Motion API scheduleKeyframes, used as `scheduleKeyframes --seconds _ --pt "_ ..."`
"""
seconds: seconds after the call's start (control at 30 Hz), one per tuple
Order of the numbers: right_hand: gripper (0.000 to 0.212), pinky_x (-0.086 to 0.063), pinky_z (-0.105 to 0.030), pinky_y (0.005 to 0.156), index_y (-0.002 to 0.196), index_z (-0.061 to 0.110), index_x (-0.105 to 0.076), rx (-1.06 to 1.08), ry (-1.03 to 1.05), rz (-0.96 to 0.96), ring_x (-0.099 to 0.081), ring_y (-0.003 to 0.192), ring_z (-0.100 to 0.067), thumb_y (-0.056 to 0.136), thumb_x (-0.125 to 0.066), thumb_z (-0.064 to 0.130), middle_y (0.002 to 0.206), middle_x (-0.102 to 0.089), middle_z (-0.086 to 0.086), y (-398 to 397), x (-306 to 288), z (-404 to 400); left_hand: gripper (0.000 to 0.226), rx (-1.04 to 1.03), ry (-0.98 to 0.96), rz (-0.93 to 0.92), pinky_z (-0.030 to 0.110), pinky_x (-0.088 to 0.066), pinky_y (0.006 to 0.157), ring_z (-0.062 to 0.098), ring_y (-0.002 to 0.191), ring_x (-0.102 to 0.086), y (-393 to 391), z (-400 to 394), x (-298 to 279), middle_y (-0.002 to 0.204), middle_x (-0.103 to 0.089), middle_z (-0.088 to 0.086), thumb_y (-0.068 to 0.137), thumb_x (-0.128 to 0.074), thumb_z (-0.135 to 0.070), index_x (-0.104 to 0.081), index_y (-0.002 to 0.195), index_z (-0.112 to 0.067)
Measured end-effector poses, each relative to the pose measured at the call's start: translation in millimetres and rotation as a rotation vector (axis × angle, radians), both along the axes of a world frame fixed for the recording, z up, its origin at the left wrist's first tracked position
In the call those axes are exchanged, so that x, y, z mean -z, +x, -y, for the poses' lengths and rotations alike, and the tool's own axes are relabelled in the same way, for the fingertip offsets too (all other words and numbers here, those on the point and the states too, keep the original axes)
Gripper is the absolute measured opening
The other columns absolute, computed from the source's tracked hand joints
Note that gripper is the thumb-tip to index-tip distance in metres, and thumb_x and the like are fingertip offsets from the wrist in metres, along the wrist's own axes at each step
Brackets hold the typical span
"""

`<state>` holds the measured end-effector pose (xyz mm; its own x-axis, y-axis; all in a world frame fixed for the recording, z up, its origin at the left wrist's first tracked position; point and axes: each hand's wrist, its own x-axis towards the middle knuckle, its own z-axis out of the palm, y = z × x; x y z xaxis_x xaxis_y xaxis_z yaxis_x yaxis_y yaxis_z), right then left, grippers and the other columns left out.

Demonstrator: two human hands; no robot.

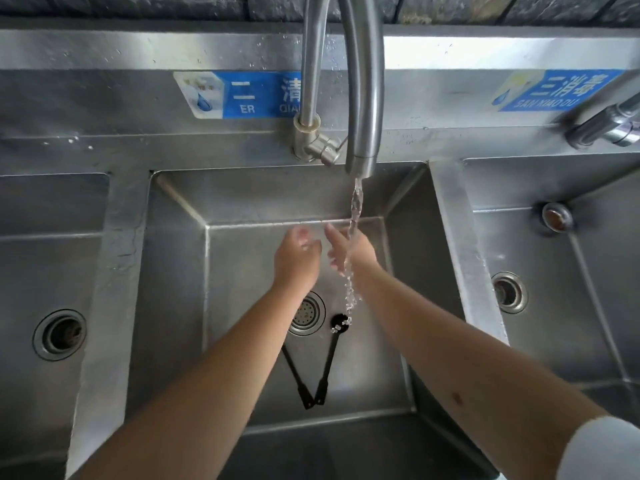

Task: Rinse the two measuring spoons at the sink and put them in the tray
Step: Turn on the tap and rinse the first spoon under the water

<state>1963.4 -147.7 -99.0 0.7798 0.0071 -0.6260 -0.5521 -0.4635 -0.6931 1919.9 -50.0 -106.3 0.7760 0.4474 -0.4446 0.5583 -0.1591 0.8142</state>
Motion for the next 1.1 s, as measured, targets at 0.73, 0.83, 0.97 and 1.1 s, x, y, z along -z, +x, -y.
scheduleKeyframes --seconds 0.73,0.83,0.97,1.1 --pt "0.014 -0.032 -0.024 0.051 0.082 0.018 -0.065 -0.046 -0.337 -0.384 -0.054 0.069 -0.021 0.081 -0.065 0.032 0.078 -0.063 -0.002 -160 189 54 0.021 0.533 -0.106 -0.437 0.027 -0.042 0.07 0.024 0.087 -0.063 -145 63 178 0.088 -0.069 0.007 0.088 -0.049 -0.005 -0.068 0.088 -0.014" --pt "0.019 -0.038 -0.028 0.062 0.07 0.017 -0.06 -0.134 -0.303 -0.337 -0.058 0.077 -0.025 0.086 -0.061 0.027 0.088 -0.07 -0.012 -162 194 58 0.023 0.523 -0.168 -0.406 0.026 -0.045 0.071 0.022 0.089 -0.065 -148 62 176 0.092 -0.071 0.007 0.086 -0.051 -0.006 -0.07 0.095 -0.016" --pt "0.017 -0.045 -0.038 0.069 0.091 0.004 -0.067 -0.041 -0.089 -0.343 -0.059 0.079 -0.027 0.093 -0.056 0.017 0.087 -0.065 -0.02 -159 168 69 0.023 0.357 -0.272 -0.438 0.014 -0.039 0.046 0.008 0.061 -0.06 -145 58 158 0.063 -0.067 -0.008 0.085 -0.052 -0.012 -0.069 0.073 -0.022" --pt "0.018 -0.04 -0.022 0.048 0.097 -0.001 -0.066 0.102 0.125 -0.409 -0.054 0.059 -0.018 0.094 -0.049 0.005 0.073 -0.061 -0.013 -154 112 75 0.014 0.152 -0.346 -0.376 0.026 -0.034 0.049 0.021 0.064 -0.055 -131 52 129 0.066 -0.059 0.006 0.078 -0.05 -0.027 -0.06 0.074 -0.017"
